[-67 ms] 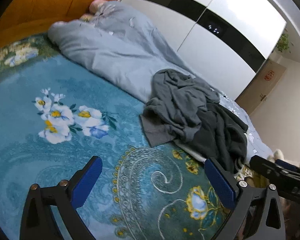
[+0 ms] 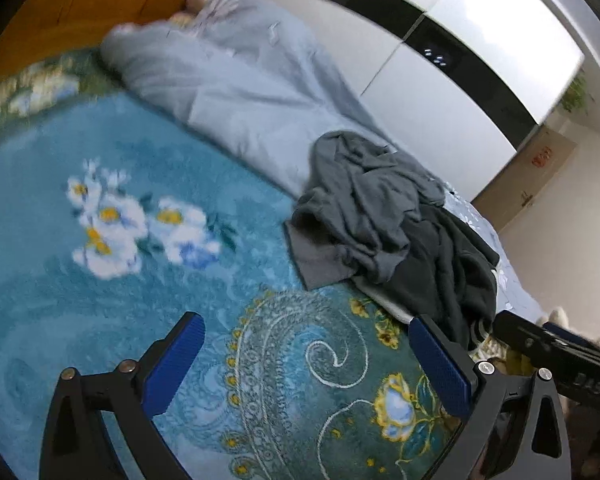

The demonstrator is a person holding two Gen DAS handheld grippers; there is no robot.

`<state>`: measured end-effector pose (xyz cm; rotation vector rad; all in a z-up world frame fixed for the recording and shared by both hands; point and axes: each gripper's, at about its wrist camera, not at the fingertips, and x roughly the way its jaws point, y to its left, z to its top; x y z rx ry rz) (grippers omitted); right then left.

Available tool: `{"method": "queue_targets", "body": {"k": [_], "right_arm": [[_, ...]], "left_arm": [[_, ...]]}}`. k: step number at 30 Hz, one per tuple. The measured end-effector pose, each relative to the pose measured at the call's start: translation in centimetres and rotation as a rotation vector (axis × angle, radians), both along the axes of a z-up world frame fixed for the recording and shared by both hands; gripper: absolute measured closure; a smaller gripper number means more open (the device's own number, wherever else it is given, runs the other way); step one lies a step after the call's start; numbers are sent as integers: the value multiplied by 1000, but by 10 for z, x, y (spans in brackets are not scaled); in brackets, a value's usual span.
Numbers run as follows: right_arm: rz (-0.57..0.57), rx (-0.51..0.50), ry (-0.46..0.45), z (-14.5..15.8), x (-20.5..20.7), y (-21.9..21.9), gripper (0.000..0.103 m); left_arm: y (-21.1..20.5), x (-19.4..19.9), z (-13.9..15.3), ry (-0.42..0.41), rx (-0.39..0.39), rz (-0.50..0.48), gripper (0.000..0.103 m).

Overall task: Fold clothes
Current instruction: 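Move both tools toward the grey sweatshirt on the clothes pile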

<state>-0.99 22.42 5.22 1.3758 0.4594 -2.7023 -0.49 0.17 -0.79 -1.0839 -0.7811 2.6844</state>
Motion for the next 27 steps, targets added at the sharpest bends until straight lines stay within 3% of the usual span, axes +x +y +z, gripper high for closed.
{"method": "queue_targets", "body": {"k": [8, 9, 15, 27], "right_arm": [[11, 17, 32, -10, -23, -28, 1], [15, 2, 29, -22, -29, -27, 1], [19, 58, 26, -32, -46, -46, 1], [28, 127, 8, -37, -69, -63, 1]], "left_arm": [[5, -14, -23, -18, 88, 23, 0], [5, -16, -26, -21, 99, 26, 0], [4, -27, -43, -51, 177, 39, 0], [-1, -40, -51, -92, 239, 60, 0]]}}
